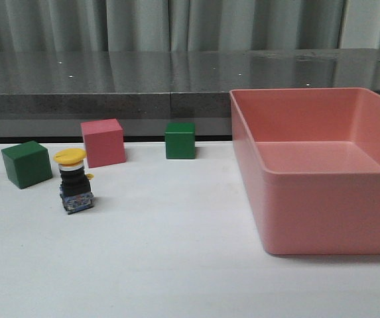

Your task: Place and stand button with both arms

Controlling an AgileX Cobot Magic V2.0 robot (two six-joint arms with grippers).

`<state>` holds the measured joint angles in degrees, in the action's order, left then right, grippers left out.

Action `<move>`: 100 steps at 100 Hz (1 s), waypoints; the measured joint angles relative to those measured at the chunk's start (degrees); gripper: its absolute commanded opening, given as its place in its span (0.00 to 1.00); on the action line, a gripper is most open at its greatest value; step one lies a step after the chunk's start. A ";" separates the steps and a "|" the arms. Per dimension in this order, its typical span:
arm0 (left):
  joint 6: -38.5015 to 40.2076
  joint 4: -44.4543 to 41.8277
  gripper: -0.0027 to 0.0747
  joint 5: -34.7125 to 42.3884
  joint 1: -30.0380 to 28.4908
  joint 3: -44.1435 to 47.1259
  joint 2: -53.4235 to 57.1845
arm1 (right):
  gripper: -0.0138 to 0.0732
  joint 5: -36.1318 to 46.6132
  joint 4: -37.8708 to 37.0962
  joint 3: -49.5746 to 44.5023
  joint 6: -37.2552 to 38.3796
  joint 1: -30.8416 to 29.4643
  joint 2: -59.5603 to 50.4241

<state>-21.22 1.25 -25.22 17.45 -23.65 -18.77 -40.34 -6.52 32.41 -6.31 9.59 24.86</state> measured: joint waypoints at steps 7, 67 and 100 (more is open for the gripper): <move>0.00 0.76 0.01 0.13 0.00 2.24 3.96 | 0.09 0.00 0.00 0.00 0.00 0.00 0.00; 0.09 3.68 0.01 1.41 0.00 7.09 11.65 | 0.09 0.00 -0.09 0.00 0.00 0.00 0.00; 12.96 -3.84 0.01 13.70 -4.56 16.40 14.50 | 0.09 0.00 -0.09 0.00 0.00 0.00 0.00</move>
<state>-8.26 -2.58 -11.52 12.90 -7.25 -4.26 -40.34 -6.61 32.41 -6.31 9.59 24.86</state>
